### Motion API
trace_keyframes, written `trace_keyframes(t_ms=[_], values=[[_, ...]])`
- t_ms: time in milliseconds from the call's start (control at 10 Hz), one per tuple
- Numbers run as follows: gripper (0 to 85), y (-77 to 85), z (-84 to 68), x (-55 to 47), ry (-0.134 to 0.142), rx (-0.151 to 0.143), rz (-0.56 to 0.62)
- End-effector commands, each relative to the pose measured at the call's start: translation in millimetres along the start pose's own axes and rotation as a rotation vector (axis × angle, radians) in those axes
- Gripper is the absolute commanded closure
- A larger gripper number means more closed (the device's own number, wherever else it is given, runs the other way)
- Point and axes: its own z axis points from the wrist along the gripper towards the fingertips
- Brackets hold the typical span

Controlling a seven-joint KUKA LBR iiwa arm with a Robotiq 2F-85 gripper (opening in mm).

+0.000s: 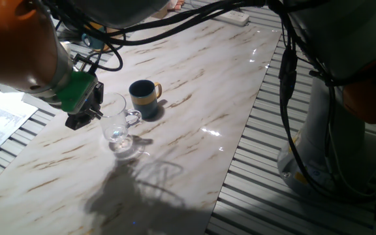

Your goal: Pour the water from one cup into another empty cup

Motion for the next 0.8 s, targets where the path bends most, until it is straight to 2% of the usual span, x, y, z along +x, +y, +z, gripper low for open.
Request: trace_keyframes(t_ms=[0, 400, 700], values=[[85.0, 0.9, 1.4, 0.1, -0.002, 0.002, 0.001], [85.0, 5.2, 9.7, 1.4, -0.006, 0.012, 0.006], [85.0, 7.5, 15.0, 1.9, -0.003, -0.003, 0.009]])
